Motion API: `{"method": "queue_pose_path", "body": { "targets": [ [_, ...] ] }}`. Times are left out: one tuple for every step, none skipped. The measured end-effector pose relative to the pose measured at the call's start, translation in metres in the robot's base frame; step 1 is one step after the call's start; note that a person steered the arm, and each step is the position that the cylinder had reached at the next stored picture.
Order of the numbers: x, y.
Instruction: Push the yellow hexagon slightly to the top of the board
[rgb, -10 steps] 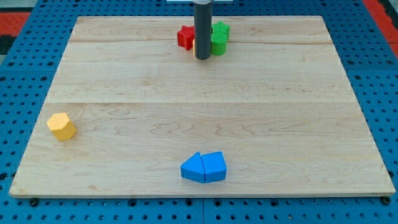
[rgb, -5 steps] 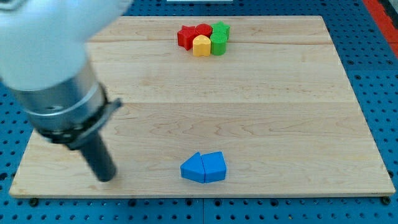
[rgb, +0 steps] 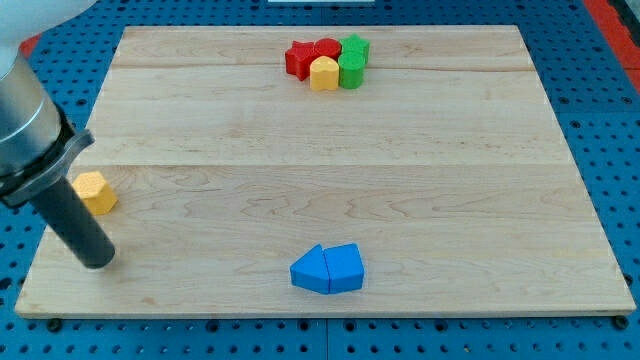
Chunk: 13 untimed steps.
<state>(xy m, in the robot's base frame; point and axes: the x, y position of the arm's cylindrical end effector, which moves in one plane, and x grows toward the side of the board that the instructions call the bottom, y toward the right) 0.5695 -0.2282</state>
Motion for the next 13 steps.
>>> {"method": "queue_pose_path", "body": {
  "targets": [
    [0.0,-0.06],
    [-0.002,-0.077],
    [-0.018,-0.076],
    [-0.046,-0.066],
    [-0.066,-0.018],
    [-0.081,0.026],
    [-0.07,0.06],
    [-0.068,0.082],
    [-0.072,0.092],
    [-0.062,0.06],
    [-0.069,0.023],
    [-0.09,0.004],
    [-0.113,0.009]
  ]
}}
